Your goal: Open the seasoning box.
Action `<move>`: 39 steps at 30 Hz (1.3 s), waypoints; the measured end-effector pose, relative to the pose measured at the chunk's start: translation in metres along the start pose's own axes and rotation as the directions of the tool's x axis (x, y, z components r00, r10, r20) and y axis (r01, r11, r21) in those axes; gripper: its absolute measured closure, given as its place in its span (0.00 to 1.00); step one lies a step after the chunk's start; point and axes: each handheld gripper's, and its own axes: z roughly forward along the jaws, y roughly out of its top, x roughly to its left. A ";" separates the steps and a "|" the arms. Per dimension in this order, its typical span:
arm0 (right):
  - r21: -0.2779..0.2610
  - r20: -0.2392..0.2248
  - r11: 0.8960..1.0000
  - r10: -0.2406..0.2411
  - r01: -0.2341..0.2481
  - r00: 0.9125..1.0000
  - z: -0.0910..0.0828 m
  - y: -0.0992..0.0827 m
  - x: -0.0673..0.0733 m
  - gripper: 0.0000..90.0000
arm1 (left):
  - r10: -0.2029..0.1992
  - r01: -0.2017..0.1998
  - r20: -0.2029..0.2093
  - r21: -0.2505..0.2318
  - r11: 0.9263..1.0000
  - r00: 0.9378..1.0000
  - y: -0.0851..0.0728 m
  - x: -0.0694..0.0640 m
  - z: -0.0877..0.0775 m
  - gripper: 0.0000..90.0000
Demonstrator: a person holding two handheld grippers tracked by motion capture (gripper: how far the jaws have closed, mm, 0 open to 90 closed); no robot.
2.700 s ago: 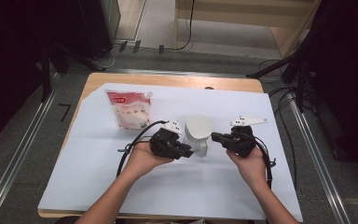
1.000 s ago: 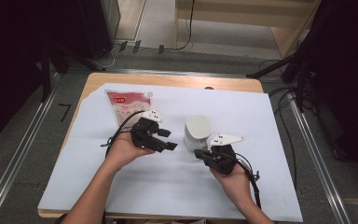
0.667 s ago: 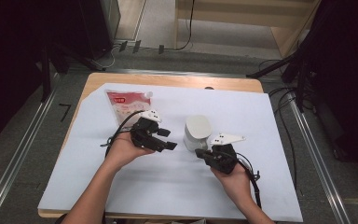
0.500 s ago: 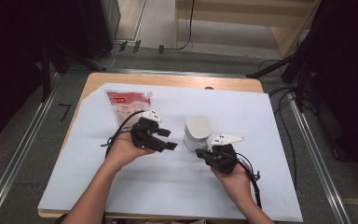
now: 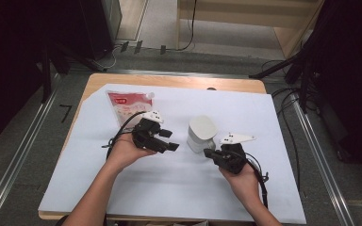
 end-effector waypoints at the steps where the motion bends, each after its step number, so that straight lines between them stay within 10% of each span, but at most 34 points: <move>1: -0.001 0.002 1.000 0.004 -0.004 1.000 -0.001 0.000 -0.001 1.00 | 0.001 -0.001 -0.003 0.000 1.000 1.000 0.000 0.000 0.000 0.41; 39: 0.005 0.071 0.996 0.091 -0.091 0.993 -0.019 0.005 -0.061 1.00 | 0.014 -0.014 -0.019 0.002 1.000 1.000 0.001 -0.003 0.009 0.40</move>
